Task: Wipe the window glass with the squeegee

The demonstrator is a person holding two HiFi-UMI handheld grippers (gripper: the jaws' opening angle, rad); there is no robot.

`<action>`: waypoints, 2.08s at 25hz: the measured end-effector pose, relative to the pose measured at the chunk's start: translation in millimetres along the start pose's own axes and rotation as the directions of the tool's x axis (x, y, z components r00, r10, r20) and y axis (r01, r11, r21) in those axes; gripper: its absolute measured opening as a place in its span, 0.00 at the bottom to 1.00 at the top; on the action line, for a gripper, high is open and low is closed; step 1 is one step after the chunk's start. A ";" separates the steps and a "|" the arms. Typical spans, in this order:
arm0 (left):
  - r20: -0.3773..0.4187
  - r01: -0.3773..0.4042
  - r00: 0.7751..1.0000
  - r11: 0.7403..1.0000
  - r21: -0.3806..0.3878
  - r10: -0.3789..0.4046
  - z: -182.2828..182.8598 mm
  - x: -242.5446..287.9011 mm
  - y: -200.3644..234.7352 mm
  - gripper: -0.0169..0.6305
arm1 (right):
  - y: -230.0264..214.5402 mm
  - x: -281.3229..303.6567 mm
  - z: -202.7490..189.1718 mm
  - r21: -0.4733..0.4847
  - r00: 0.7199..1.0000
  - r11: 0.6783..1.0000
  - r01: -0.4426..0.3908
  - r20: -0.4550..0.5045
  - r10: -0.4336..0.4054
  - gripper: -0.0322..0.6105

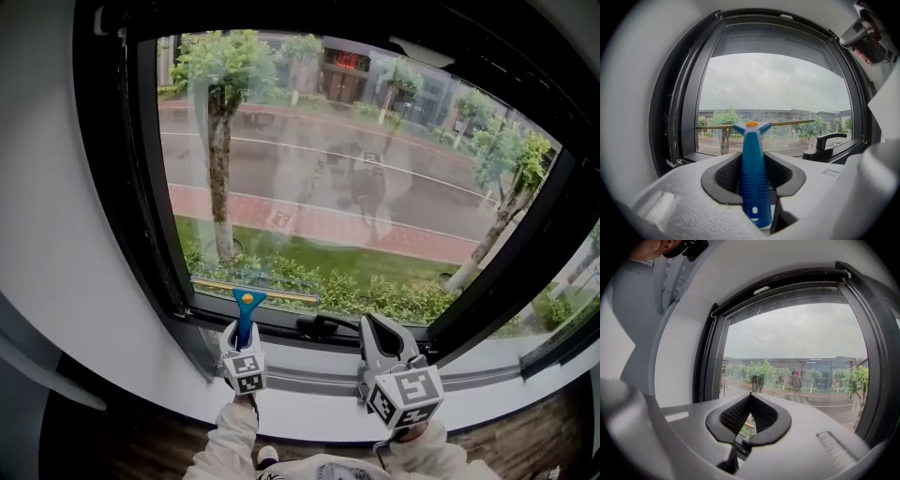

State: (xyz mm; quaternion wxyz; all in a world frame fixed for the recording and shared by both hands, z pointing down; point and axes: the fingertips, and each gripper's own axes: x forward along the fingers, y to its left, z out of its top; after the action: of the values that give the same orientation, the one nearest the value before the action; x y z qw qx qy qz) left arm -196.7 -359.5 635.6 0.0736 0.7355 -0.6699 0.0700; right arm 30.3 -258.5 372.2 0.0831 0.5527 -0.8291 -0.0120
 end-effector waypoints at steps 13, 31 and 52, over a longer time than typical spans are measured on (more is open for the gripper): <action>0.020 0.002 1.000 1.000 0.011 -0.002 12.5 -12.4 3.5 0.25 | 6.3 3.8 -4.5 0.025 1.000 0.999 -0.024 0.005 0.024 0.06; 0.147 -0.027 0.989 1.000 0.013 0.025 207.5 -69.4 -51.2 0.25 | -38.4 -29.7 -20.3 0.196 0.998 0.981 -0.005 0.057 -0.006 0.06; 0.468 0.067 0.880 0.997 0.033 -0.074 466.9 -120.1 -176.8 0.25 | -107.0 -56.5 -2.5 0.248 0.992 0.969 0.020 0.113 -0.049 0.06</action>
State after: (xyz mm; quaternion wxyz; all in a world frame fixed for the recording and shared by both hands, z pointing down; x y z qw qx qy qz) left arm -29.8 -320.5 151.6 -0.0939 0.7550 -0.6400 -0.1074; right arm 149.8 -248.0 355.6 -0.0357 0.5715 -0.8178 0.0568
